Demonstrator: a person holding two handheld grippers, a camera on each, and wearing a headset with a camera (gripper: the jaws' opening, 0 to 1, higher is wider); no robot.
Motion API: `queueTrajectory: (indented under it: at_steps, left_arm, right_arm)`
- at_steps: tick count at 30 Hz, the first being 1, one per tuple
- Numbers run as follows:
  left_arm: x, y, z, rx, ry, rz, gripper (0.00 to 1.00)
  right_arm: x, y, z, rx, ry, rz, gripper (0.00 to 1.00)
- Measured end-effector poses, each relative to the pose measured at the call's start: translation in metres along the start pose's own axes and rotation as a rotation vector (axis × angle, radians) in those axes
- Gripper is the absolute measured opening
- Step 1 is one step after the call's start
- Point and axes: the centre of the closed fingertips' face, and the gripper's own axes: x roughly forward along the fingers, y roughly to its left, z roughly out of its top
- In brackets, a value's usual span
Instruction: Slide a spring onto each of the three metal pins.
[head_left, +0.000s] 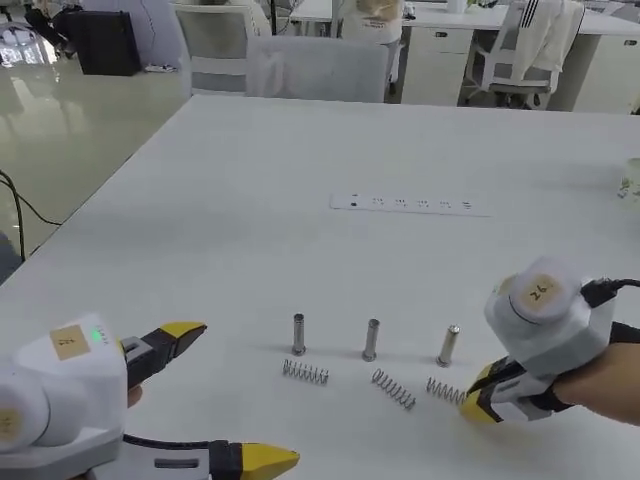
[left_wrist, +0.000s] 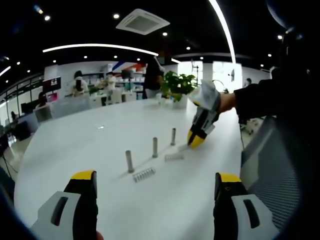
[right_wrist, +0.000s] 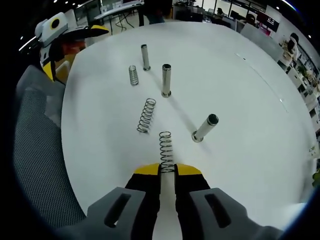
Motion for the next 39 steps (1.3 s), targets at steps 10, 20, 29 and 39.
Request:
queueTrajectory:
  at_steps: [10,20,29,39]
  left_arm:
    - [0.001,-0.006,0.003,0.015,-0.005,-0.026,0.91]
    - [0.006,-0.012,0.013,0.044,-0.009,-0.089,0.79]
    - [0.017,-0.022,0.024,0.069,-0.012,-0.157,0.68]
    - [0.028,-0.033,0.031,0.093,-0.021,-0.223,0.53]
  right_arm:
    - [-0.023,0.017,0.015,-0.030,-0.038,0.027,0.07]
    - [-0.037,0.040,0.047,-0.111,-0.070,0.092,0.07]
    - [-0.047,0.055,0.068,-0.186,-0.085,0.131,0.07]
    - [-0.056,0.070,0.087,-0.273,-0.096,0.171,0.07]
